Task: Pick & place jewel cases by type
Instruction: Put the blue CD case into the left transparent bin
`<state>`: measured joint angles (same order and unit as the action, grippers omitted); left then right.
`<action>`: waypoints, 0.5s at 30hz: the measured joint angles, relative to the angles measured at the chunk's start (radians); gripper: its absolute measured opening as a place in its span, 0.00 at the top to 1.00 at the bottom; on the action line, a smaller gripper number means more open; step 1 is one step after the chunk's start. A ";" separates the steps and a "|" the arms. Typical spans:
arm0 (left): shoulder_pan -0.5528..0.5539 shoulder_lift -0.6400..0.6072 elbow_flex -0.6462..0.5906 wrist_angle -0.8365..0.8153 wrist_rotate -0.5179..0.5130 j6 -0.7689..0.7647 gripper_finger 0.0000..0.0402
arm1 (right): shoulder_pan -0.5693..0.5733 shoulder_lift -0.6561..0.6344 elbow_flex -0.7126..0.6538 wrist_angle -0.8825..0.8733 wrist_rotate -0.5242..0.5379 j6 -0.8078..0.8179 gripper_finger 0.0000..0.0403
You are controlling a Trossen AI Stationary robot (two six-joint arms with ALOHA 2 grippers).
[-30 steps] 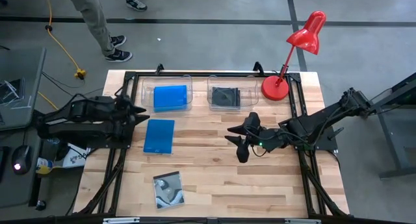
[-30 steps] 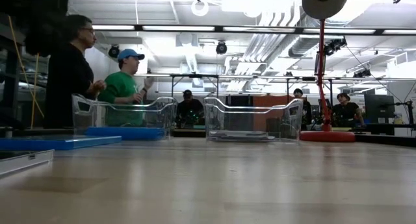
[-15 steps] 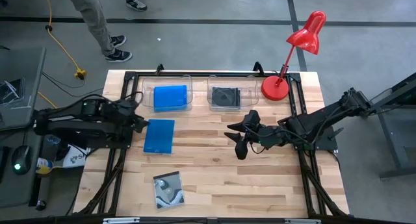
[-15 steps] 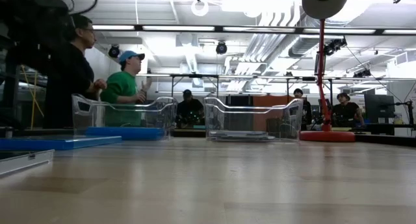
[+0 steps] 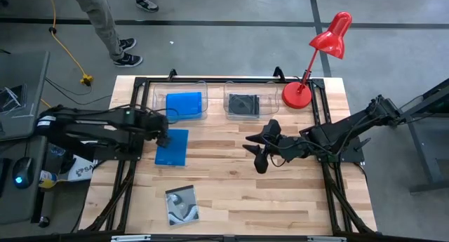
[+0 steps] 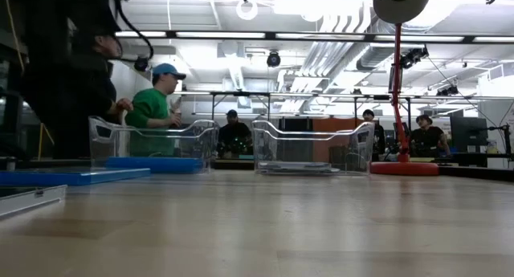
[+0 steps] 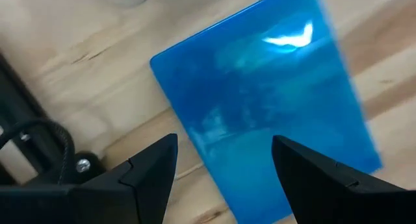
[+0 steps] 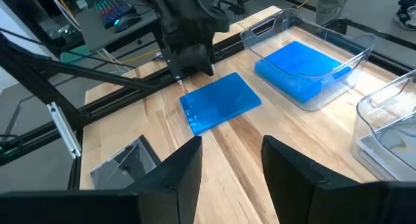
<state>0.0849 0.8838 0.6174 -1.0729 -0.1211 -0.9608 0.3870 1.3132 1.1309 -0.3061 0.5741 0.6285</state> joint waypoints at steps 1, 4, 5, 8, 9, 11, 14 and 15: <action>0.000 0.028 0.000 0.000 0.000 -0.011 0.38 | 0.000 0.000 0.000 -0.001 -0.007 0.000 0.65; 0.000 0.099 0.000 0.001 0.007 -0.042 0.38 | 0.000 0.000 0.000 -0.004 -0.025 0.000 0.65; 0.000 0.119 0.000 0.003 0.007 -0.056 0.38 | 0.000 0.000 0.000 -0.004 -0.029 0.000 0.65; 0.000 0.172 0.000 0.012 0.024 -0.108 0.38 | 0.000 0.000 0.000 -0.005 -0.031 0.000 0.65; 0.000 0.186 0.000 0.015 0.033 -0.123 0.38 | 0.000 0.000 0.000 -0.004 -0.031 0.000 0.65; 0.000 0.206 0.000 0.025 0.038 -0.148 0.38 | 0.000 0.000 0.000 -0.004 -0.031 0.000 0.65; 0.000 0.227 0.000 0.053 0.047 -0.186 0.38 | 0.000 0.000 0.000 -0.005 -0.033 0.000 0.65; 0.000 0.230 0.000 0.063 0.047 -0.199 0.38 | 0.000 0.000 0.000 -0.005 -0.036 -0.002 0.65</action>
<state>0.0849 1.1134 0.6174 -1.0100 -0.0743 -1.1600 0.3870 1.3132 1.1309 -0.3107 0.5383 0.6260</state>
